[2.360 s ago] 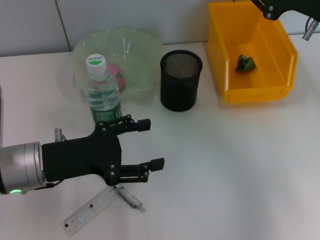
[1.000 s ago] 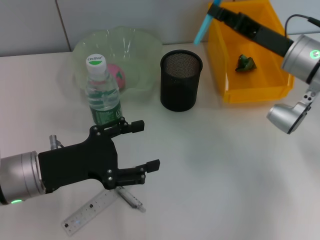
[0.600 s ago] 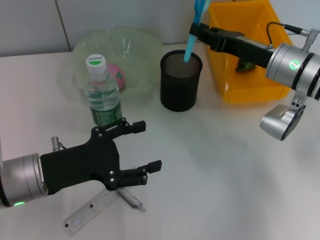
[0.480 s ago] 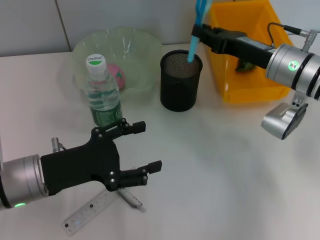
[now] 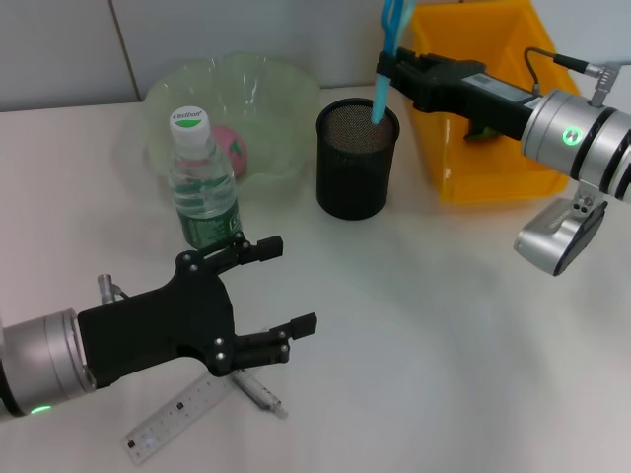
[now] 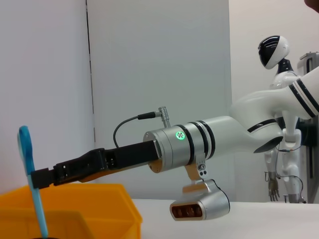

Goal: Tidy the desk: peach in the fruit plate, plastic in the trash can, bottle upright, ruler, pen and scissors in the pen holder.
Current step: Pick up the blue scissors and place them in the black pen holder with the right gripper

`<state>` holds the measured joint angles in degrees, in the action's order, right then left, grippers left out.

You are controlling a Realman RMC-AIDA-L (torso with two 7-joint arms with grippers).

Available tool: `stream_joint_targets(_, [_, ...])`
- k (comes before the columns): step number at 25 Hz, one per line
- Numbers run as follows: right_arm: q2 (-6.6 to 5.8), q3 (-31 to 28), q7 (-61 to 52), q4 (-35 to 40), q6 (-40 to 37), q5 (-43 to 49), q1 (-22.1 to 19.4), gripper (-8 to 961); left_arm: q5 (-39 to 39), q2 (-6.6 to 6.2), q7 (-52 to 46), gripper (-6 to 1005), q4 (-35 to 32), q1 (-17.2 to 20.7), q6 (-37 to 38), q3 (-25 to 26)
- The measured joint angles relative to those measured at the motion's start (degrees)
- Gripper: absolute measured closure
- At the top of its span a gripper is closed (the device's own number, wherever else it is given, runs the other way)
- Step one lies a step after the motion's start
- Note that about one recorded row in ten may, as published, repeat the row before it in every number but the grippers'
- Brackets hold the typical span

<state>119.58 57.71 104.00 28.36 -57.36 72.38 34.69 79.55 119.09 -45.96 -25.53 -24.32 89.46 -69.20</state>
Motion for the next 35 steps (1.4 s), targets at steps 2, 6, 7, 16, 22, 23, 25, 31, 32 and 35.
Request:
stream_joint_targets(2, [0.05, 0.82, 0.35, 0.01, -0.01, -0.02, -0.13, 633, 0.00, 0.00, 0.01, 229, 0.21, -0.18, -0.02, 0.01])
stream_joint_targets(6, [0.18, 1.76, 2.06, 0.00, -0.03, -0.04, -0.58, 631, 0.00, 0.00, 0.08, 230, 0.23, -0.25, -0.05, 0.03])
stream_joint_targets(7, [0.21, 1.76, 2.67, -0.07, -0.03, -0.04, -0.64, 630, 0.00, 0.00, 0.19, 231, 0.23, -0.29, -0.05, 0.03])
stream_joint_targets(16, [0.23, 2.11, 8.52, -1.12, 0.31, -3.01, -1.18, 624, -1.71, -0.01, 3.22, 233, 1.80, -0.69, 0.00, -0.54])
stream_joint_targets(22, [0.30, 2.37, 8.57, -1.74, 0.86, -3.18, -1.00, 620, -2.14, 0.00, 4.27, 235, 2.19, -0.72, -0.16, -0.77])
stream_joint_targets(23, [0.31, 2.52, 8.49, -2.04, 1.00, -3.39, -0.95, 619, -2.23, 0.00, 4.73, 235, 2.27, -0.73, -0.11, -0.76])
stream_joint_targets(25, [0.30, 3.07, 8.49, -2.64, 1.13, -4.40, -0.84, 617, -2.56, -0.01, 5.76, 236, 2.74, -0.75, 0.02, -0.77])
stream_joint_targets(31, [0.30, 8.62, 10.18, -3.29, 1.36, -13.31, -1.13, 613, -3.03, 0.00, 7.55, 238, 3.82, -0.92, 0.27, -0.77])
stream_joint_targets(32, [0.29, 9.62, 10.54, -3.36, 1.38, -14.61, -1.23, 613, -3.03, -0.01, 7.56, 238, 3.83, -0.92, 0.30, -0.76])
stream_joint_targets(35, [0.30, 11.37, 12.01, -4.16, 1.39, -17.25, -1.38, 610, -3.03, 0.00, 7.60, 239, 3.85, -0.92, 0.35, -0.76])
